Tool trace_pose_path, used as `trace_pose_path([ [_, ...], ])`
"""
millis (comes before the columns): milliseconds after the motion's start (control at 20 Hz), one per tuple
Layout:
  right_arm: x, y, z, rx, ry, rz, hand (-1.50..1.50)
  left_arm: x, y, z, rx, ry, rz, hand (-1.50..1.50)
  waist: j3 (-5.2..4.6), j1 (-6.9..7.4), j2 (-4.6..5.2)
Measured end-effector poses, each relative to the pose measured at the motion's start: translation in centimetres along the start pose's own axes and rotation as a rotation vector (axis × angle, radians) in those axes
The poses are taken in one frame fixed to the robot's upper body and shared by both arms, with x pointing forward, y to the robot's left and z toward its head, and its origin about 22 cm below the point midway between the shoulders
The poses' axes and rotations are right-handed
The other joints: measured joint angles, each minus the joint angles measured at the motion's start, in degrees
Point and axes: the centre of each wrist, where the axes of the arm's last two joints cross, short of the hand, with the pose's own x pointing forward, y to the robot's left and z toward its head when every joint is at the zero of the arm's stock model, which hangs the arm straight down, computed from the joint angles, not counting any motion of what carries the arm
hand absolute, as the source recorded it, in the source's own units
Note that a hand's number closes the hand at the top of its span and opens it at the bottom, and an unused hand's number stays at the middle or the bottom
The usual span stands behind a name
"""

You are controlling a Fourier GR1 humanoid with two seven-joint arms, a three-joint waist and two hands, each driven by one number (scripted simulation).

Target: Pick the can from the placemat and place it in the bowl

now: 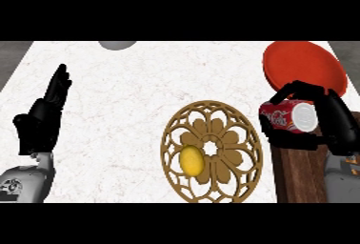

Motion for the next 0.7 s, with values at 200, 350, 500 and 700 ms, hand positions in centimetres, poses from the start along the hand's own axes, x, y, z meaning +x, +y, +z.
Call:
trace_pose_path([
  [200, -3.2, -2.2, -3.1, -0.074, 0.011, -0.022, 1.5, 0.3, -0.5, 0.1, -0.01, 0.0, 0.0, 0.0, 0.02, 0.35, 0.1],
  [350, -5.4, -3.4, -5.3, -0.129, 0.013, 0.003, 1.5, 0.5, -0.5, 0.1, -0.019, -0.002, 0.001, 0.0, 0.03, 0.75, 0.24],
  [500, -7.8, -4.5, -6.7, -0.182, 0.013, 0.058, 1.5, 0.5, -0.6, -0.2, -0.02, -0.004, 0.003, 0.0, 0.04, 0.99, 0.38],
  [700, -10.7, -5.7, -7.9, -0.241, 0.032, 0.187, 1.5, 0.5, -1.4, -0.4, -0.036, -0.01, 0.008, 0.0, 0.08, 1.75, 0.71],
])
